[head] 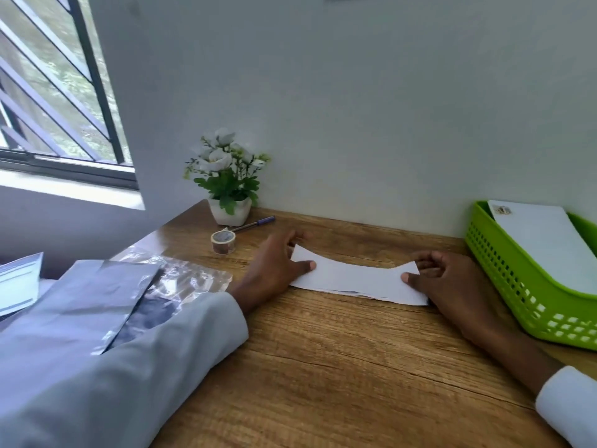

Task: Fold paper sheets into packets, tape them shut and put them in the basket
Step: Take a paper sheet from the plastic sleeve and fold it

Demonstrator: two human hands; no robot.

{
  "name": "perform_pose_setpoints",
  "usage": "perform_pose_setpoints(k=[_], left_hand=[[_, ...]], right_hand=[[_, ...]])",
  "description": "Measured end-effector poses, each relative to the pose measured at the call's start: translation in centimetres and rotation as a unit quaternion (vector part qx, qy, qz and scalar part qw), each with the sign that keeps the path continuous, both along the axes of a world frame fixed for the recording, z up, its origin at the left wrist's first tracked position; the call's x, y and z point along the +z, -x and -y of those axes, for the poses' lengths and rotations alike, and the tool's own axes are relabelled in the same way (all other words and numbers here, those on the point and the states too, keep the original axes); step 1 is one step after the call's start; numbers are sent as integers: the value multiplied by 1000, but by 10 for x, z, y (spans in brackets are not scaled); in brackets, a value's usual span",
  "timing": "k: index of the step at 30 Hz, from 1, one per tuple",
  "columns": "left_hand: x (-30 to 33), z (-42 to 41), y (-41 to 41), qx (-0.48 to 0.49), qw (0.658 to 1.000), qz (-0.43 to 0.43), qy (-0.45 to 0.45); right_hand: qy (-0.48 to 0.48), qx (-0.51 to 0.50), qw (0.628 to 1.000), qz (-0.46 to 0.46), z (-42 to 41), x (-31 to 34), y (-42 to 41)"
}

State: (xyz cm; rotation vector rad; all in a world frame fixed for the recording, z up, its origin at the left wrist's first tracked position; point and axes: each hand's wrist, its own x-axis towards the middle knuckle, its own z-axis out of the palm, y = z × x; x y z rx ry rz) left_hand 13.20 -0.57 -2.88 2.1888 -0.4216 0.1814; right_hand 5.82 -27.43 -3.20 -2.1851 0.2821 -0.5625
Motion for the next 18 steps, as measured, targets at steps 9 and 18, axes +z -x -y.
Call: perform_pose_setpoints(k=[9,18], left_hand=[[4,8,16,-45,983,55,-168],[17,17,22,-85,971,50,-218]], right_hand=[[325,120,938,8,-7,-6,4],[350,125,928,31,-32,11,18]])
